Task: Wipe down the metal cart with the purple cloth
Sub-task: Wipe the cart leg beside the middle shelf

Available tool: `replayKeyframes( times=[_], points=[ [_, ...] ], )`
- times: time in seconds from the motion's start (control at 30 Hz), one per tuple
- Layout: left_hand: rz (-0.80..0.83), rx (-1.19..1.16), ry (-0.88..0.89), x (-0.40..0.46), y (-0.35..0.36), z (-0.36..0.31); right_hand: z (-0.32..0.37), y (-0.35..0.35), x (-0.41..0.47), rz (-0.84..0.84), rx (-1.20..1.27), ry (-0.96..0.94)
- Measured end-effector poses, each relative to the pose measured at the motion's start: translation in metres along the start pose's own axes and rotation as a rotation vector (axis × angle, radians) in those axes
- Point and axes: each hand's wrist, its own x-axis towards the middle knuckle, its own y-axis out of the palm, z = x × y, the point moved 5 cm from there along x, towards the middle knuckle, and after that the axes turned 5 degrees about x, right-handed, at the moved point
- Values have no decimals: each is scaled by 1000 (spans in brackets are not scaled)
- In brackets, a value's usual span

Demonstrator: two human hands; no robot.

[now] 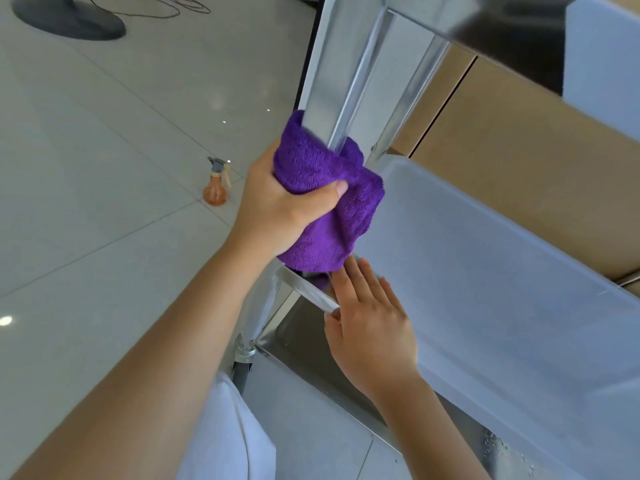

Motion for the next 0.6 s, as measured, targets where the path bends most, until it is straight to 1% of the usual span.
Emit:
replayKeyframes(
  times=[0.13, 0.2, 0.37, 0.5, 0.6],
  points=[
    [-54, 30, -5, -11, -3, 12, -1, 0, -1, -31, -31, 17],
    [-66, 55, -16, -19, -4, 19, -1, 1, -2, -27, -48, 22],
    [-158, 125, -1, -27, -5, 20, -2, 3, 1, -22, -84, 34],
    [-218, 216, 46, -21, -2, -1, -2, 0, 2, -23, -57, 18],
    [-235, 215, 99, -1, 3, -39, -3, -1, 2, 5, -43, 32]
  ],
)
